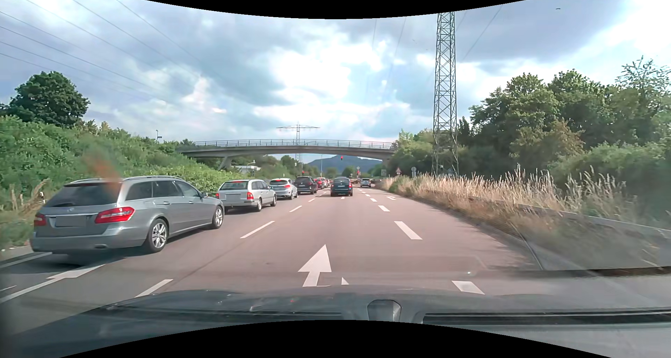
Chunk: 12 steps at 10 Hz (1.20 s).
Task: Follow the waypoints while adhering to traffic rules and regulations
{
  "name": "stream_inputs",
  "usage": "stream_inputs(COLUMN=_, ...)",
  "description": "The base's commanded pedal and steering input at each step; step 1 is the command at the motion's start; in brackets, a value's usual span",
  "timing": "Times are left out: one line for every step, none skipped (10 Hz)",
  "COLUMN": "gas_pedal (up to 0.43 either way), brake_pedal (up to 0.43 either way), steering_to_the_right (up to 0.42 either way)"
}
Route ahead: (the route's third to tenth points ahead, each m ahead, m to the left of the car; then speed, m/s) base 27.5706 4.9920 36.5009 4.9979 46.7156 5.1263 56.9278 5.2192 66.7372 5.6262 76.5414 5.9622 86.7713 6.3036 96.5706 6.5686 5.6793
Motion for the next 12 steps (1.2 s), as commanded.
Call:
stream_inputs(gas_pedal=0.000, brake_pedal=0.006, steering_to_the_right=-0.004)
stream_inputs(gas_pedal=0.000, brake_pedal=0.055, steering_to_the_right=-0.004)
stream_inputs(gas_pedal=0.000, brake_pedal=0.091, steering_to_the_right=-0.004)
stream_inputs(gas_pedal=0.000, brake_pedal=0.110, steering_to_the_right=-0.004)
stream_inputs(gas_pedal=0.000, brake_pedal=0.116, steering_to_the_right=-0.004)
stream_inputs(gas_pedal=0.000, brake_pedal=0.128, steering_to_the_right=-0.004)
stream_inputs(gas_pedal=0.000, brake_pedal=0.122, steering_to_the_right=-0.004)
stream_inputs(gas_pedal=0.000, brake_pedal=0.110, steering_to_the_right=-0.004)
stream_inputs(gas_pedal=0.000, brake_pedal=0.091, steering_to_the_right=-0.004)
stream_inputs(gas_pedal=0.000, brake_pedal=0.091, steering_to_the_right=-0.004)
stream_inputs(gas_pedal=0.000, brake_pedal=0.091, steering_to_the_right=-0.004)
stream_inputs(gas_pedal=0.000, brake_pedal=0.091, steering_to_the_right=-0.004)
